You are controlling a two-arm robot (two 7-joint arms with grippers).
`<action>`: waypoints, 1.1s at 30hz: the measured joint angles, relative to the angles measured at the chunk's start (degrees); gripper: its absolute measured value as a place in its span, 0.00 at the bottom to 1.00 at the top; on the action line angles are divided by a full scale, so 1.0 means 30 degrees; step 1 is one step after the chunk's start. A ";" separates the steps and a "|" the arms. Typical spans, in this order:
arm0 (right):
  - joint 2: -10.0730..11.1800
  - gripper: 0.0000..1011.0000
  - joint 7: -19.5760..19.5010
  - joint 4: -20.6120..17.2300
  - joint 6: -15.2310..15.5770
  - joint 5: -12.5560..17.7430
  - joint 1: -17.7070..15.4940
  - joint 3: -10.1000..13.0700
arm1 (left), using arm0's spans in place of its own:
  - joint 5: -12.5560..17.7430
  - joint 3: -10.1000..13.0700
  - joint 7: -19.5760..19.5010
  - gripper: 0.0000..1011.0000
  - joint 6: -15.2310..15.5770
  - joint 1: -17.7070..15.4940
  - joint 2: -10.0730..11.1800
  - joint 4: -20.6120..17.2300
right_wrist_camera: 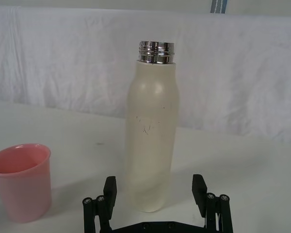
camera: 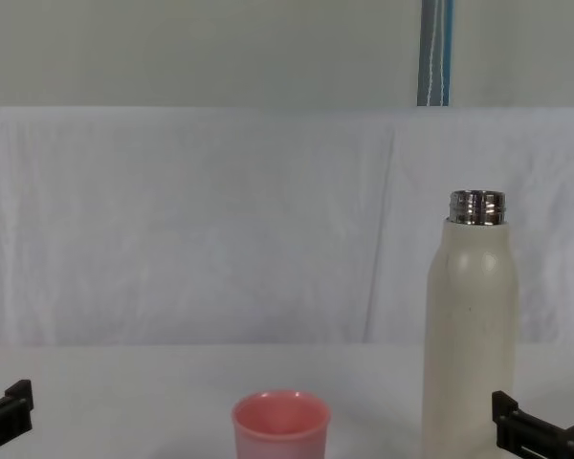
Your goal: Grasp the thermos with one hand and pour water into the cup lid.
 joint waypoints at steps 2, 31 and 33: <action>0.0000 0.99 0.0000 0.0000 0.0001 0.0000 0.0000 0.0000 | -0.0001 0.0000 0.0000 0.99 0.0001 0.0000 0.0000 0.0000; 0.0000 0.99 0.0000 0.0001 0.0001 -0.0001 0.0000 0.0000 | -0.0001 0.0000 0.0000 0.99 0.0000 -0.0001 0.0001 0.0000; 0.0000 0.99 0.0000 0.0001 0.0001 0.0000 0.0000 0.0000 | -0.0001 0.0000 0.0000 0.99 0.0001 0.0000 0.0001 0.0000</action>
